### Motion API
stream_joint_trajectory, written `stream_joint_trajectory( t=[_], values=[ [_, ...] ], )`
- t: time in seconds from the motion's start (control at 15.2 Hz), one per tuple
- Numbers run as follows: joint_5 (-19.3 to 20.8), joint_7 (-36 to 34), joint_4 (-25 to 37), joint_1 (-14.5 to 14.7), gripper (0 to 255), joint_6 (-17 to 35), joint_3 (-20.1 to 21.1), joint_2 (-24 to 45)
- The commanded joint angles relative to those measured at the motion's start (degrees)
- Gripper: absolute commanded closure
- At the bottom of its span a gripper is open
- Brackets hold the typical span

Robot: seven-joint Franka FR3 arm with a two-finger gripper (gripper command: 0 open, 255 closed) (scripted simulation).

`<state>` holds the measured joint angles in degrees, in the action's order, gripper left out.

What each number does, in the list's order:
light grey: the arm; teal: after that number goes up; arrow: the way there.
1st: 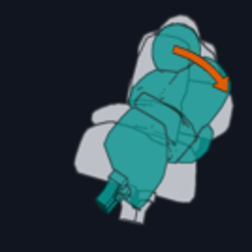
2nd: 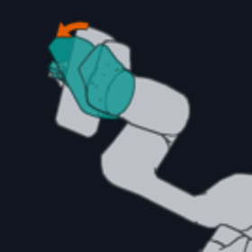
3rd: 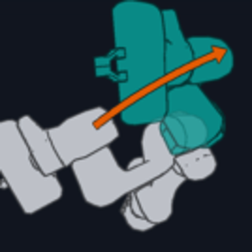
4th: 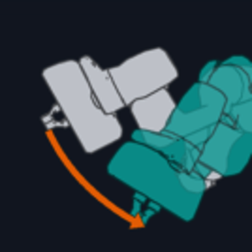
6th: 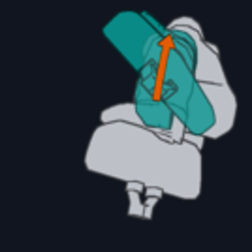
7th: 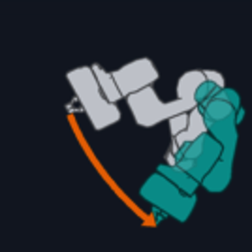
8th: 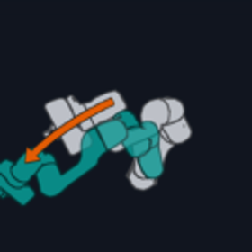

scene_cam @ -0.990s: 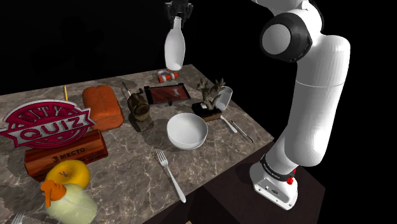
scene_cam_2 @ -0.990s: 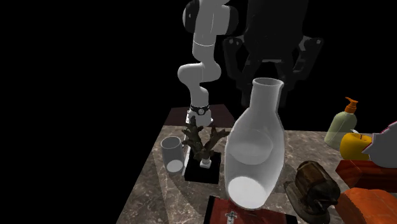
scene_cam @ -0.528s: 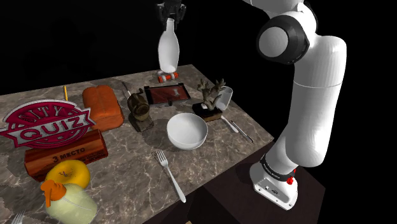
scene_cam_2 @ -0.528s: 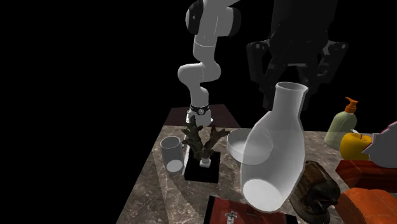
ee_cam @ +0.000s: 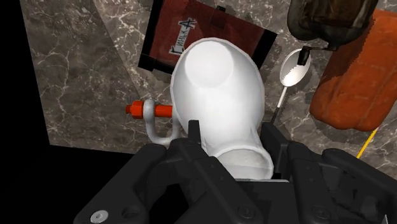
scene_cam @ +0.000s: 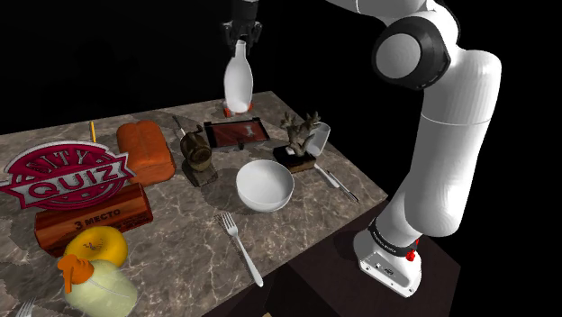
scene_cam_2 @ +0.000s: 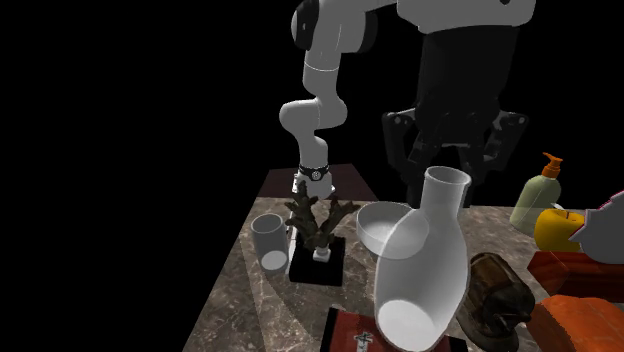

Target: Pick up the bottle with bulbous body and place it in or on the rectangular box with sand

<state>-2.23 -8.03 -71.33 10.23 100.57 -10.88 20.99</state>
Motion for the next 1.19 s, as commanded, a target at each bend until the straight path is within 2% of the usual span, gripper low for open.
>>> stream_joint_trajectory(
  t=[0.0, 1.12],
  values=[
    [0.0, 0.0, -2.0, 0.1, 255, 1.8, 0.0, -0.3],
    [0.1, -0.1, -16.0, 0.6, 255, 15.2, 0.2, -0.9]
  ],
)
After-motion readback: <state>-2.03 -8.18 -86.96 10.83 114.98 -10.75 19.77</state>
